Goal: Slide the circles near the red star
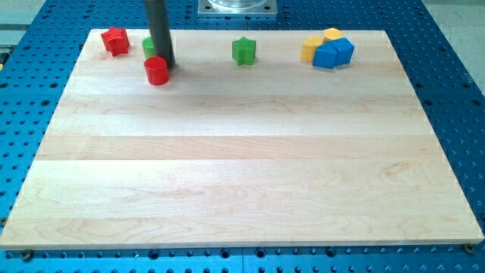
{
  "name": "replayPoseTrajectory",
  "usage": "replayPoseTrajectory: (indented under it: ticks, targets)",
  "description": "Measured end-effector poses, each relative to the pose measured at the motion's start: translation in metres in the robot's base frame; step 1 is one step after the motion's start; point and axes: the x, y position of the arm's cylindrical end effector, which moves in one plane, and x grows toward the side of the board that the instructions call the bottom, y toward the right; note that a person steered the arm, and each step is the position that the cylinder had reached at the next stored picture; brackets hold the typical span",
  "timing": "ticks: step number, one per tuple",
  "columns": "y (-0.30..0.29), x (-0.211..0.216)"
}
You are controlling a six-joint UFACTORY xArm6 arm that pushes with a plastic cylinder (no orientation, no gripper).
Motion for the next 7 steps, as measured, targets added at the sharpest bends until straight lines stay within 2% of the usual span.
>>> replayPoseTrajectory:
  ticks: [2,3,4,5,6,7]
  targets:
    - [0.012,-0.027]
    - [-0.023,-0.027]
    - [-0.026,-0.018]
    - [0.062,0.009]
    - [0.070,0.065]
    - [0.005,0.069]
